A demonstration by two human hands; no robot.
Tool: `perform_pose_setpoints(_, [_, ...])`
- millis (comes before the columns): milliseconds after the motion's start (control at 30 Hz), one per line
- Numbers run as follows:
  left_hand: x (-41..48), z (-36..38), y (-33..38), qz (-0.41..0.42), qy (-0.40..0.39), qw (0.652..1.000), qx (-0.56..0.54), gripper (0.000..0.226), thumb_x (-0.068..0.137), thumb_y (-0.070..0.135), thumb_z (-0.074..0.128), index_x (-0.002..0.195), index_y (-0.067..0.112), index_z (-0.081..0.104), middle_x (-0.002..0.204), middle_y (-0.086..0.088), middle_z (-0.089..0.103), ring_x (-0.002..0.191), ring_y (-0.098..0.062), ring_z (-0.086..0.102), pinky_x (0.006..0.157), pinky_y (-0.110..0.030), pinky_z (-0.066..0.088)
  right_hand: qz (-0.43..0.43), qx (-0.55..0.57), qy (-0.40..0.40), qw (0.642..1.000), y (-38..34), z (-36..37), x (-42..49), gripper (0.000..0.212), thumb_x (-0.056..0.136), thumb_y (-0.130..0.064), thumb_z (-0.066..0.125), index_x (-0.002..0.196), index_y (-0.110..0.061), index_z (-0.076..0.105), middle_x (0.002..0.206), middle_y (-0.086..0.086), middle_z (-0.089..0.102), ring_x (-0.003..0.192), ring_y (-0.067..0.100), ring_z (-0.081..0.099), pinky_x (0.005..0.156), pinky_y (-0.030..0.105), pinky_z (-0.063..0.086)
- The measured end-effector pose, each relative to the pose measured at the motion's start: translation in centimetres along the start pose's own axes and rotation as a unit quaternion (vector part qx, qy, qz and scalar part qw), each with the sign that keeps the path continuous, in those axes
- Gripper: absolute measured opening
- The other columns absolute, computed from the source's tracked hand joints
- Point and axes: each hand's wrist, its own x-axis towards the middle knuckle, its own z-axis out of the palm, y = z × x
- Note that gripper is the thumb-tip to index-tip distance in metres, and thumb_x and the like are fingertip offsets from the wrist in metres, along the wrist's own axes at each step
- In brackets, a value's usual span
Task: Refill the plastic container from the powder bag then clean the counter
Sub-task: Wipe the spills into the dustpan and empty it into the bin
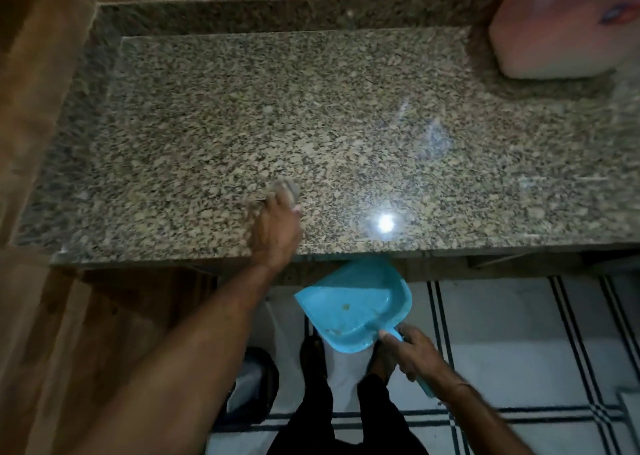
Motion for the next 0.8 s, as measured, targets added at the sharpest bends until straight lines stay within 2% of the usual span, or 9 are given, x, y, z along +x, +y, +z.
perform_pose_setpoints(100, [-0.6, 1.7, 7.2, 0.078, -0.055, 0.995, -0.039, 0.047, 0.105, 0.037, 0.048, 0.145, 0.014, 0.034, 0.132, -0.012, 0.053, 0.094, -0.023, 0.059, 0.071, -0.037, 0.047, 0.035, 0.046, 0.024, 0.998, 1.7, -2.4, -0.6, 0.022, 0.101, -0.033, 0.064, 0.105, -0.011, 0.065, 0.071, -0.002, 0.057, 0.05, 0.006, 0.045, 0.044, 0.022, 0.034])
perform_pose_setpoints(167, [-1.0, 2.2, 11.1, 0.151, -0.107, 0.982, -0.039, 0.046, 0.107, 0.036, 0.046, 0.146, 0.015, 0.035, 0.132, -0.012, 0.053, 0.097, -0.029, 0.059, 0.073, -0.036, 0.037, 0.04, 0.074, 0.046, 0.995, 2.9, -4.4, -0.9, 0.024, 0.101, -0.031, 0.064, 0.105, -0.008, 0.063, 0.067, -0.002, 0.052, 0.05, 0.007, 0.04, 0.045, 0.023, 0.031])
perform_pose_setpoints(233, [-1.2, 2.0, 12.9, 0.179, -0.116, 0.973, -0.089, 0.032, 0.107, 0.035, 0.043, 0.138, 0.025, 0.044, 0.118, 0.001, 0.058, 0.093, -0.026, 0.062, 0.068, -0.029, 0.038, 0.033, 0.092, 0.068, 0.993, 4.0, -6.4, -1.0, 0.019, 0.101, -0.03, 0.065, 0.098, -0.011, 0.062, 0.064, -0.002, 0.048, 0.048, 0.008, 0.038, 0.045, 0.024, 0.028])
perform_pose_setpoints(333, [0.2, 1.0, 10.6, 0.056, -0.013, 0.988, -0.146, 0.021, 0.107, 0.029, 0.043, 0.126, 0.027, 0.052, 0.101, 0.012, 0.054, 0.079, -0.008, 0.056, 0.054, -0.02, 0.038, 0.006, 0.106, 0.097, 0.99, 5.3, -9.0, -0.6, 0.011, 0.1, -0.031, 0.066, 0.092, -0.024, 0.065, 0.062, -0.007, 0.051, 0.046, 0.005, 0.042, 0.045, 0.023, 0.03])
perform_pose_setpoints(467, [1.3, 0.4, 6.7, -0.133, 0.051, 0.99, -0.003, 0.033, 0.107, 0.024, 0.044, 0.137, 0.009, 0.043, 0.129, -0.022, 0.059, 0.112, -0.042, 0.061, 0.082, -0.05, 0.047, -0.015, 0.091, 0.091, 0.992, 6.8, -12.2, 1.2, 0.016, 0.097, -0.036, 0.071, 0.108, -0.025, 0.071, 0.07, -0.017, 0.063, 0.059, -0.002, 0.057, 0.053, 0.016, 0.042])
perform_pose_setpoints(533, [1.5, 1.7, 8.9, -0.154, 0.045, 0.987, 0.0, 0.039, 0.108, 0.027, 0.041, 0.142, 0.008, 0.037, 0.134, -0.024, 0.055, 0.113, -0.045, 0.059, 0.085, -0.053, 0.048, -0.017, 0.082, 0.084, 0.993, 7.0, -13.5, 1.9, 0.027, 0.095, -0.037, 0.072, 0.114, -0.019, 0.071, 0.078, -0.012, 0.064, 0.064, 0.002, 0.059, 0.057, 0.019, 0.045])
perform_pose_setpoints(633, [0.2, 4.9, 15.3, 0.011, 0.043, 0.998, -0.054, 0.033, 0.103, 0.027, 0.04, 0.136, 0.024, 0.043, 0.119, -0.008, 0.059, 0.087, -0.023, 0.062, 0.059, -0.037, 0.056, -0.023, 0.086, 0.067, 0.994, 6.6, -15.5, 2.6, 0.025, 0.097, -0.028, 0.071, 0.112, -0.008, 0.07, 0.076, 0.001, 0.061, 0.064, 0.012, 0.057, 0.054, 0.021, 0.047])
perform_pose_setpoints(700, [-1.6, 7.0, 19.3, 0.153, -0.014, 0.987, -0.041, 0.032, 0.105, 0.029, 0.038, 0.137, 0.027, 0.04, 0.113, -0.002, 0.056, 0.08, -0.017, 0.06, 0.052, -0.031, 0.056, -0.029, 0.065, 0.062, 0.995, 6.3, -17.1, 2.7, 0.024, 0.096, -0.032, 0.073, 0.108, -0.011, 0.071, 0.074, 0.0, 0.064, 0.064, 0.011, 0.06, 0.054, 0.02, 0.047])
perform_pose_setpoints(800, [-2.1, 7.0, 22.3, 0.196, -0.044, 0.978, -0.059, 0.028, 0.108, 0.034, 0.036, 0.134, 0.027, 0.044, 0.109, 0.003, 0.057, 0.077, -0.012, 0.059, 0.052, -0.03, 0.053, -0.043, 0.052, 0.06, 0.996, 6.4, -19.9, 2.6, 0.035, 0.085, -0.049, 0.074, 0.103, -0.019, 0.073, 0.08, -0.002, 0.07, 0.071, 0.012, 0.068, 0.061, 0.027, 0.053])
